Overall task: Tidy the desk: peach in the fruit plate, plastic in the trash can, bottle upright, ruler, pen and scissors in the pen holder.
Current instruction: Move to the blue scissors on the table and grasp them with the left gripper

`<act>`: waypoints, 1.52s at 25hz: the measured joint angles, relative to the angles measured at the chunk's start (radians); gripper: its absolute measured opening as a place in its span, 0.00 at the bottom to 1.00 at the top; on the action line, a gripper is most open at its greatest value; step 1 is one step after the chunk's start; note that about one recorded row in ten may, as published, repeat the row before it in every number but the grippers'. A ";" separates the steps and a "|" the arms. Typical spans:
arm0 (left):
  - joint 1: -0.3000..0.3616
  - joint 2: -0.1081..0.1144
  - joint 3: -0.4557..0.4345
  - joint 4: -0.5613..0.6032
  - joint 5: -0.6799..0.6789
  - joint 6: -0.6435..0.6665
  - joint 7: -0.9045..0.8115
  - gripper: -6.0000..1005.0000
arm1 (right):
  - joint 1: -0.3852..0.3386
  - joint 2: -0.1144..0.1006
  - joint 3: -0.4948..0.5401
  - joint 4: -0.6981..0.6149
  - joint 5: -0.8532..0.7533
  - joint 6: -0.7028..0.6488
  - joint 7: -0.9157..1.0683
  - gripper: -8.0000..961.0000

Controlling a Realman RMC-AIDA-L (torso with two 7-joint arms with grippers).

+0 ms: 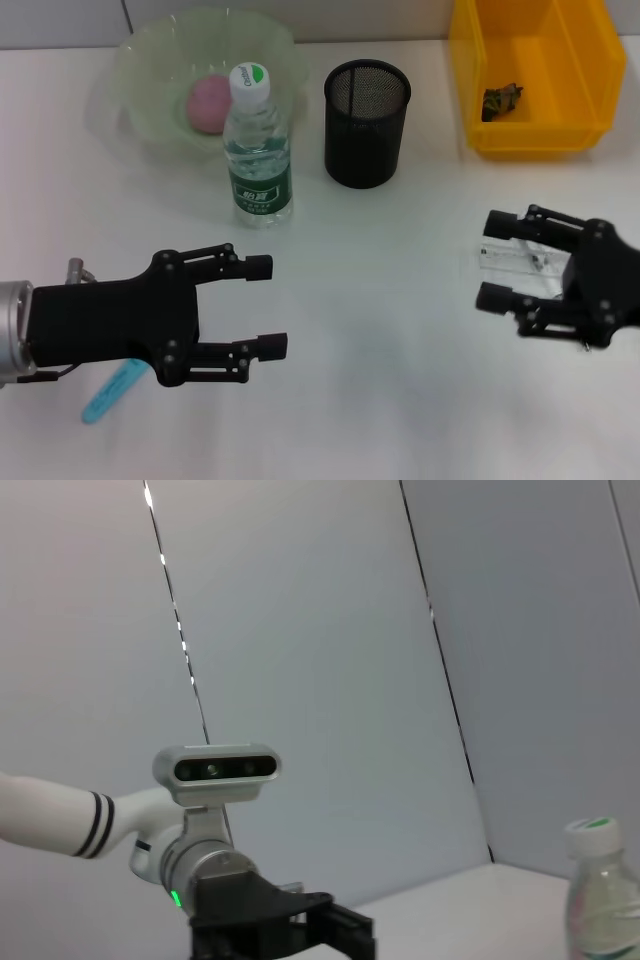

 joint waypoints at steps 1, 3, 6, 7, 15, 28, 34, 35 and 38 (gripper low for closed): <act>-0.001 0.000 0.001 -0.001 0.001 -0.003 0.000 0.81 | 0.001 0.001 0.005 -0.122 -0.038 0.003 0.122 0.86; -0.002 0.000 0.001 -0.001 0.001 -0.004 0.000 0.81 | 0.003 0.001 0.009 -0.197 -0.066 0.006 0.189 0.86; -0.003 0.000 0.001 -0.001 0.001 -0.005 -0.002 0.81 | 0.033 0.003 0.010 -0.457 -0.192 0.020 0.449 0.86; -0.003 0.000 0.001 -0.001 0.001 -0.005 -0.002 0.81 | 0.033 0.003 0.010 -0.457 -0.192 0.020 0.449 0.86; 0.001 0.000 0.001 -0.001 0.001 -0.005 -0.007 0.81 | 0.156 -0.007 0.003 -0.791 -0.449 -0.013 0.767 0.86; 0.004 0.000 -0.004 -0.004 -0.003 -0.006 -0.008 0.81 | 0.261 0.001 -0.002 -0.935 -0.636 -0.112 0.822 0.86; 0.002 0.001 -0.004 -0.004 -0.001 -0.004 -0.010 0.81 | 0.262 0.001 -0.004 -0.931 -0.636 -0.105 0.819 0.86; 0.001 0.001 -0.004 -0.004 0.000 -0.005 -0.010 0.81 | 0.263 0.001 -0.005 -0.929 -0.636 -0.103 0.819 0.86; -0.001 0.002 -0.005 0.000 0.000 -0.008 -0.012 0.81 | 0.264 0.003 -0.027 -0.912 -0.637 -0.087 0.818 0.86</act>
